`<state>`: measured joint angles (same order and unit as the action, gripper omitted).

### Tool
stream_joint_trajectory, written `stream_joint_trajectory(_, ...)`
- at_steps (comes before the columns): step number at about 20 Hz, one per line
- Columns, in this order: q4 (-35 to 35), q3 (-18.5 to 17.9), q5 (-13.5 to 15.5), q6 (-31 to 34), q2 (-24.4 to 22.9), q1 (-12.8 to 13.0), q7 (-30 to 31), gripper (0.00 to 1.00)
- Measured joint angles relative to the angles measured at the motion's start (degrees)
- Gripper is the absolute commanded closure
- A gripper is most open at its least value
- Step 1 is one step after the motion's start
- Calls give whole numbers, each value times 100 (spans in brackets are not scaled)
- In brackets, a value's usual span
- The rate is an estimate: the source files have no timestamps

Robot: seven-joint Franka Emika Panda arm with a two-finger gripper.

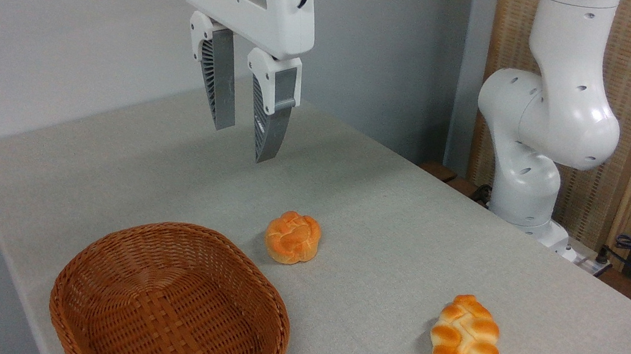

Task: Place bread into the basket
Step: 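Lower the open gripper down onto the round golden bun, then close the gripper around the round bun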

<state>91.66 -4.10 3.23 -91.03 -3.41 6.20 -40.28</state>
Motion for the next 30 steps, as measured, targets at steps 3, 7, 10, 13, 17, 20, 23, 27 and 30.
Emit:
stream_joint_trajectory(3, 206, 20, 0, 85, -69, 12, -2, 0)
stream_joint_trajectory(7, 562, 61, 0, 85, -181, 25, -3, 0)
stream_joint_trajectory(10, 614, 63, 0, 82, -241, 27, -3, 0)
stream_joint_trajectory(13, 867, 65, 0, -160, -405, 42, -5, 0)
stream_joint_trajectory(17, 1732, 71, 0, -679, -783, 166, -356, 0)
stream_joint_trajectory(20, 2397, 74, 0, -1231, -853, 306, -569, 0)
stream_joint_trajectory(23, 3065, 76, 0, -1996, -832, 444, -587, 0)
stream_joint_trajectory(27, 3608, 78, 0, -2414, -752, 519, -591, 0)
stream_joint_trajectory(30, 3713, 79, 0, -2437, -659, 658, -591, 9)
